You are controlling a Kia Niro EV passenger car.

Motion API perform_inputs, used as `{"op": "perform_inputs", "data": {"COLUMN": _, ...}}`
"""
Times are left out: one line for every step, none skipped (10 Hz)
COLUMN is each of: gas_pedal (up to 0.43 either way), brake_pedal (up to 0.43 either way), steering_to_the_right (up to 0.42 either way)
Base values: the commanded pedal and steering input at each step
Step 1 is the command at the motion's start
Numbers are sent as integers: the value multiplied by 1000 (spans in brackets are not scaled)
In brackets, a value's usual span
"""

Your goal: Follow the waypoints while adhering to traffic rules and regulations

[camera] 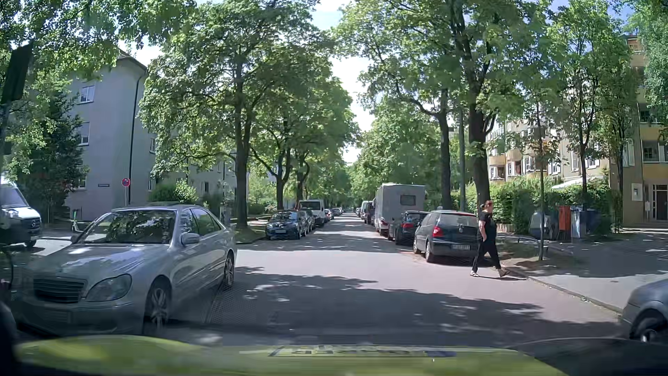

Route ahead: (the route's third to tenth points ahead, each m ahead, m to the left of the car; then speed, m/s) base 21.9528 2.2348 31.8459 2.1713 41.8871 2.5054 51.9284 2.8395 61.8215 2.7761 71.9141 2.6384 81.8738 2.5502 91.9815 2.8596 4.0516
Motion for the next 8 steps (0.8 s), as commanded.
{"op": "perform_inputs", "data": {"gas_pedal": 0, "brake_pedal": 67, "steering_to_the_right": 12}}
{"op": "perform_inputs", "data": {"gas_pedal": 0, "brake_pedal": 73, "steering_to_the_right": 12}}
{"op": "perform_inputs", "data": {"gas_pedal": 0, "brake_pedal": 91, "steering_to_the_right": 12}}
{"op": "perform_inputs", "data": {"gas_pedal": 0, "brake_pedal": 104, "steering_to_the_right": 12}}
{"op": "perform_inputs", "data": {"gas_pedal": 0, "brake_pedal": 110, "steering_to_the_right": 11}}
{"op": "perform_inputs", "data": {"gas_pedal": 0, "brake_pedal": 116, "steering_to_the_right": 8}}
{"op": "perform_inputs", "data": {"gas_pedal": 0, "brake_pedal": 116, "steering_to_the_right": 6}}
{"op": "perform_inputs", "data": {"gas_pedal": 0, "brake_pedal": 122, "steering_to_the_right": 6}}
